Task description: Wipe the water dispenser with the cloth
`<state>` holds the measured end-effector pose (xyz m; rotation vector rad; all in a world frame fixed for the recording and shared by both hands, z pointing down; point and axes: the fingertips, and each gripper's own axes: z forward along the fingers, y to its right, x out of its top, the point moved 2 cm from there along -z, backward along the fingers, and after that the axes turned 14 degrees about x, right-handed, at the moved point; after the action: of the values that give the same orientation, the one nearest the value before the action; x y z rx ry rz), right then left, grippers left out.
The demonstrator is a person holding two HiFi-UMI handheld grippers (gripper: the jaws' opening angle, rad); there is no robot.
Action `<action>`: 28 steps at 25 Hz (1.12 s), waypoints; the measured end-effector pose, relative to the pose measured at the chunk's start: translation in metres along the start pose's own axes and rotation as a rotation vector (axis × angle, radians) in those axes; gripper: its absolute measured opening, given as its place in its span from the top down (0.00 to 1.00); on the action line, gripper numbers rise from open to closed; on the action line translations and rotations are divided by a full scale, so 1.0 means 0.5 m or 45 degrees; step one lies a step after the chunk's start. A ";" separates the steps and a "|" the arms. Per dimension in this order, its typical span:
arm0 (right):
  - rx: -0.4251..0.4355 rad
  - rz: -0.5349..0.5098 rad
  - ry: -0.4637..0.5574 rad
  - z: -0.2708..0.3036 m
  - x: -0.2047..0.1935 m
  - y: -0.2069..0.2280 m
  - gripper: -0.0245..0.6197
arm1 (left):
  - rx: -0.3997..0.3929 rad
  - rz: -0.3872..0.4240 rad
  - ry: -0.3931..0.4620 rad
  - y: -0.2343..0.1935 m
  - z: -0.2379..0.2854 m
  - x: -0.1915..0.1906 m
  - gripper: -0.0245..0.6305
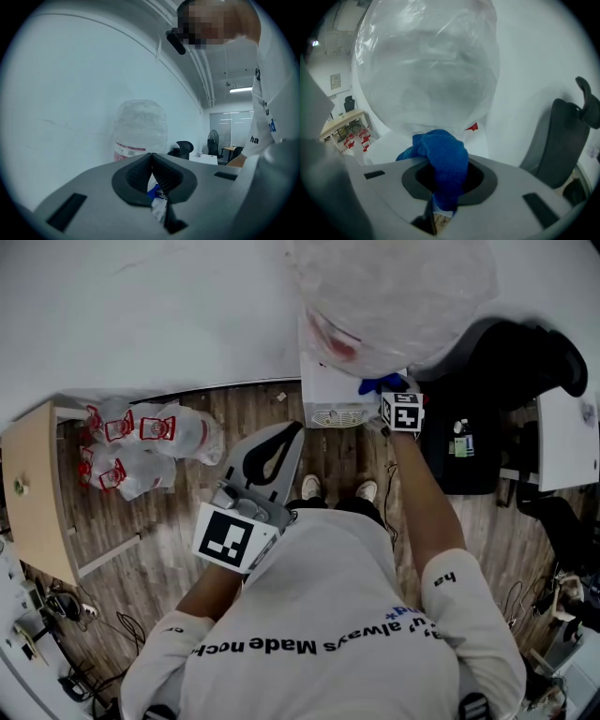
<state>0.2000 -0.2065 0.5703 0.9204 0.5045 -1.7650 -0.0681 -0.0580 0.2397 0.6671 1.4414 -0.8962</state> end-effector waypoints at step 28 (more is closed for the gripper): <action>0.106 -0.089 -0.052 -0.061 -0.070 -0.050 0.84 | -0.003 -0.009 0.008 0.018 -0.022 -0.001 0.93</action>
<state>0.1933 -0.1545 0.5763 0.9322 0.4446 -1.8764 -0.0663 -0.0439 0.2385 0.6644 1.4511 -0.8983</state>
